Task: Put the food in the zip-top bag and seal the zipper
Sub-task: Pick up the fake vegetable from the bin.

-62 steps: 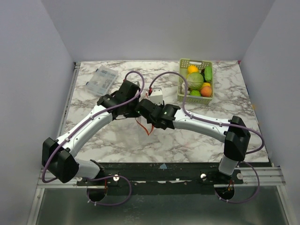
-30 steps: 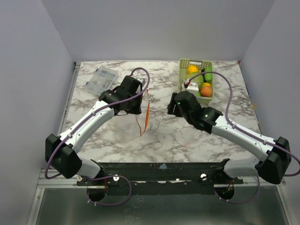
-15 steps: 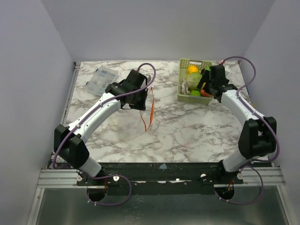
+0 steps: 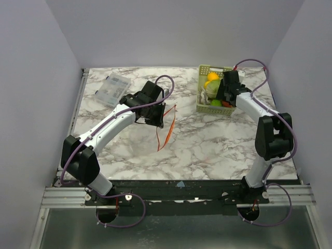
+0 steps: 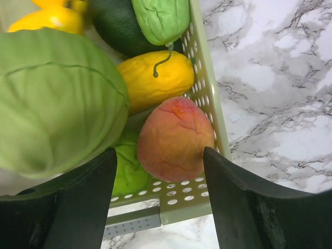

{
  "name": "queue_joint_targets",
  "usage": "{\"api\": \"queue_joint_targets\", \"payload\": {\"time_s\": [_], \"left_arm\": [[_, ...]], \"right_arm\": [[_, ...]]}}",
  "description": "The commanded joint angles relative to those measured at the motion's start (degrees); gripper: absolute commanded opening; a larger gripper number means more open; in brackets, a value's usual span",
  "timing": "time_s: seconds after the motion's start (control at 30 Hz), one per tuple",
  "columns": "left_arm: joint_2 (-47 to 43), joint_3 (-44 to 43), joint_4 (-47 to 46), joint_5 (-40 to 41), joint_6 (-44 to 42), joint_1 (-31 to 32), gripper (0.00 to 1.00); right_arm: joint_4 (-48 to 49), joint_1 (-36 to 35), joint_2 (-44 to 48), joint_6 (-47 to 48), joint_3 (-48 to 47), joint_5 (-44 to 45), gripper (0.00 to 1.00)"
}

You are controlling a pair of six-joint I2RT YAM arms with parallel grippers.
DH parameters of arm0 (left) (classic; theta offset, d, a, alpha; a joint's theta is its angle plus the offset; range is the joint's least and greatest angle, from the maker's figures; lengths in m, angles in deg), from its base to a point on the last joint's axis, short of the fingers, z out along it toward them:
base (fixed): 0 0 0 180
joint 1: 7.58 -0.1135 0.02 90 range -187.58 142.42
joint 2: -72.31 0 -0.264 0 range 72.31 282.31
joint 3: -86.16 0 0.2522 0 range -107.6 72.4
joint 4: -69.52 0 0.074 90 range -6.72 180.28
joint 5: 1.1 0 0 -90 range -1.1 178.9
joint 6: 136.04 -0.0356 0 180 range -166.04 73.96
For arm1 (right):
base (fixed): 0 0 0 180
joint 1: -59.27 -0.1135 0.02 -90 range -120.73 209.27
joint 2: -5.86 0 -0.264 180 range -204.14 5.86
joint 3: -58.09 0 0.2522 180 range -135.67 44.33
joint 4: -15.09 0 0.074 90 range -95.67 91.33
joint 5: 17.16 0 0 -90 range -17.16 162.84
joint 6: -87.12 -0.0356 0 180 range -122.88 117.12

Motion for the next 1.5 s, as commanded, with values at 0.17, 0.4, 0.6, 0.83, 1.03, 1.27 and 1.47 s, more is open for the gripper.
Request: {"api": "queue_joint_targets", "payload": {"time_s": [0.17,0.4,0.6,0.83,1.03,1.27,1.47], "left_arm": [[-2.6,2.1,-3.0,-3.6,-0.1,0.1,0.0],[-1.4,1.7,-3.1,-5.0,0.2,0.2,0.0],[-1.3,2.2,-3.2,-4.8,0.0,0.2,0.0],[-1.7,2.9,-3.5,-5.8,0.0,0.3,0.0],[-1.7,3.1,-3.7,-6.4,-0.1,0.4,0.0],[-1.8,3.1,-3.7,-6.2,-0.3,0.5,0.0],[-1.2,2.9,-3.6,-6.1,-0.2,0.5,0.0]], "right_arm": [[0.5,-0.2,-5.8,1.0,-1.8,6.1,0.72],[4.9,-0.7,-3.4,2.8,1.9,8.0,0.65],[10.1,-0.7,-3.3,4.7,3.8,8.6,0.77],[13.7,-0.7,-5.7,5.9,3.2,9.0,0.79],[16.1,-0.7,-8.7,6.7,2.5,8.7,0.74],[16.1,-0.8,-9.1,6.9,2.7,8.1,0.49],[15.7,-1.3,-2.9,7.4,4.8,6.7,0.22]]}}
